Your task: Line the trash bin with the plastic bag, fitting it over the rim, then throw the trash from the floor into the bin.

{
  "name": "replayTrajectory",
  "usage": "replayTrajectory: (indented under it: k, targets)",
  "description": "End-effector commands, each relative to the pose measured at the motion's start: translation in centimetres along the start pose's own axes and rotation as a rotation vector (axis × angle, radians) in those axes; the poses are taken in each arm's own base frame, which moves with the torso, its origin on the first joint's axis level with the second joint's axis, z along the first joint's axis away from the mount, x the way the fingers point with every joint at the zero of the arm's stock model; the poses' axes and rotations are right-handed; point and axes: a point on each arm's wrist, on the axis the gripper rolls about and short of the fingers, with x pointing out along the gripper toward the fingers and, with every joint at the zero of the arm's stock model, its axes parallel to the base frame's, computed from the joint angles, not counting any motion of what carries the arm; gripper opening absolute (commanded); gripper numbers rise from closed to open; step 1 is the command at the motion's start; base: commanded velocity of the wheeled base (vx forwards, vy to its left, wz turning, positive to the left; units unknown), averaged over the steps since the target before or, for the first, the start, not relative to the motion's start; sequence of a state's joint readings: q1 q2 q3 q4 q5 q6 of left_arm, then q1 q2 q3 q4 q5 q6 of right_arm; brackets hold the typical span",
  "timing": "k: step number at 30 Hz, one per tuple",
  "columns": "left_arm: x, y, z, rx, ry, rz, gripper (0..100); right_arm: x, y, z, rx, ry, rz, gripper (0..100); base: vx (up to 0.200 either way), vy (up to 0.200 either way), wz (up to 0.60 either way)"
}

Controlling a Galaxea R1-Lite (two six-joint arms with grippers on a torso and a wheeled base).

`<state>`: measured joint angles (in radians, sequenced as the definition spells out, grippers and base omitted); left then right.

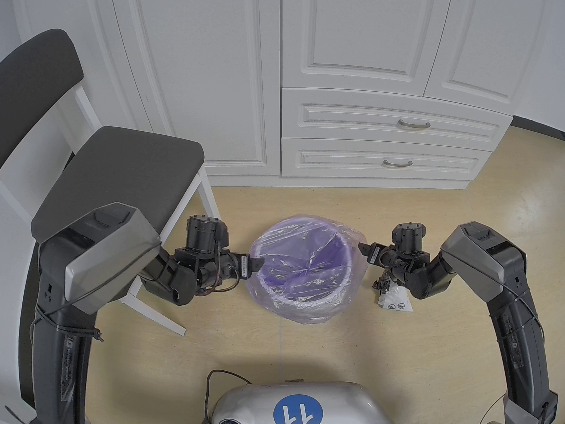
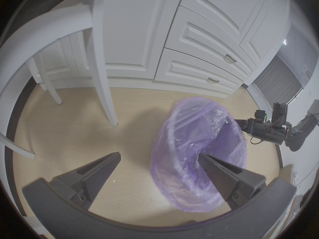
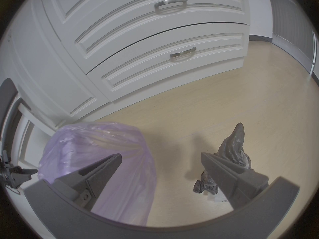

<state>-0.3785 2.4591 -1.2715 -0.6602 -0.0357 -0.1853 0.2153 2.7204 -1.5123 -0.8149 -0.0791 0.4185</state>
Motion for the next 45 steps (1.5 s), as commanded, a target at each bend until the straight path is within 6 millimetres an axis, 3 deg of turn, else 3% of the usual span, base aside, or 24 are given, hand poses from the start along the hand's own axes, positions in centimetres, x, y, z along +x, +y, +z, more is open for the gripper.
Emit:
replayTrajectory:
  k: [1, 7, 15, 21, 40, 45]
  targets:
    - [3.2, -1.4, -1.8, 0.012, -0.009, 0.01, 100, 1.4, -1.5, -1.6, 0.027, 0.003, -0.04, 100, 0.0, 0.0, 0.0]
    - [5.9, -1.9, -0.9, 0.055, -0.028, 0.019, 100, 1.6, -1.6, -1.7, 0.047, -0.007, -0.037, 100, 0.0, 0.0, 0.0]
    - [7.2, -1.9, -0.5, 0.077, -0.044, 0.05, 100, 2.2, -2.3, -1.0, 0.082, -0.045, -0.042, 100, 0.0, 0.0, 0.0]
    - [9.3, -1.6, 0.7, 0.06, -0.12, 0.142, 100, 2.5, -2.5, -1.0, 0.091, -0.07, -0.044, 100, 0.0, 0.0, 0.0]
    - [9.2, -2.1, 3.7, -0.054, -0.256, 0.155, 100, 2.6, -2.4, -1.3, 0.09, -0.085, -0.051, 100, 0.0, 0.0, 0.0]
    - [9.1, -0.9, 4.1, -0.074, -0.265, 0.165, 100, 2.6, -2.4, -1.3, 0.09, -0.084, -0.052, 100, 0.0, 0.0, 0.0]
